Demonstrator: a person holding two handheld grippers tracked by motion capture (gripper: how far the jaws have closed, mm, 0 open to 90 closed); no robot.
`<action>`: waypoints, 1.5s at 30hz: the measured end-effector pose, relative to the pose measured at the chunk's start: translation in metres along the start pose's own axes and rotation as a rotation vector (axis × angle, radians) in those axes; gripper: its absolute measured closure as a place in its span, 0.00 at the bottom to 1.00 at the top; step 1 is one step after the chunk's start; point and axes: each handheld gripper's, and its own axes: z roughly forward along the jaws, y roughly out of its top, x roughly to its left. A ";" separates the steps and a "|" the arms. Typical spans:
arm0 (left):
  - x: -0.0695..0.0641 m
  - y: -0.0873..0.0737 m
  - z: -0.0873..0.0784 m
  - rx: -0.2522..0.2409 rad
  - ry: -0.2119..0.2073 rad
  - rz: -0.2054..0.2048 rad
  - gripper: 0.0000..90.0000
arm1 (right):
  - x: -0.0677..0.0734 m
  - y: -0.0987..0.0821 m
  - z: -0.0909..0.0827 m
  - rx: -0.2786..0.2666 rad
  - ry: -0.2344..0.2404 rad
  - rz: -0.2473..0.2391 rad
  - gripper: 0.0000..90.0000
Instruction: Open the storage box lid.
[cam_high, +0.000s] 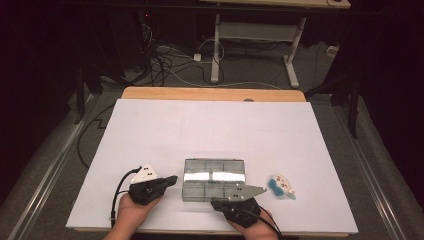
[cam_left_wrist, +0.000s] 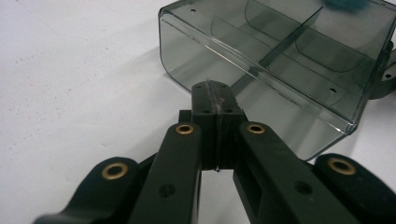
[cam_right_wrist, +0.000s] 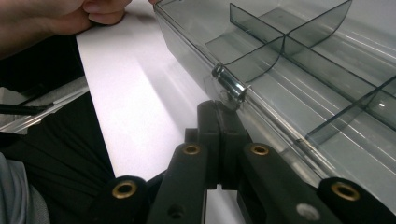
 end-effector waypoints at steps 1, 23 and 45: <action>0.000 0.000 0.000 0.000 0.000 0.003 0.98 | 0.000 0.000 0.000 0.000 0.000 -0.001 1.00; 0.001 0.000 0.000 0.002 -0.015 -0.004 0.98 | -0.002 -0.001 -0.005 -0.039 0.008 -0.009 1.00; 0.001 0.000 0.000 0.003 -0.022 -0.008 0.98 | -0.002 -0.002 -0.007 -0.053 0.017 -0.011 1.00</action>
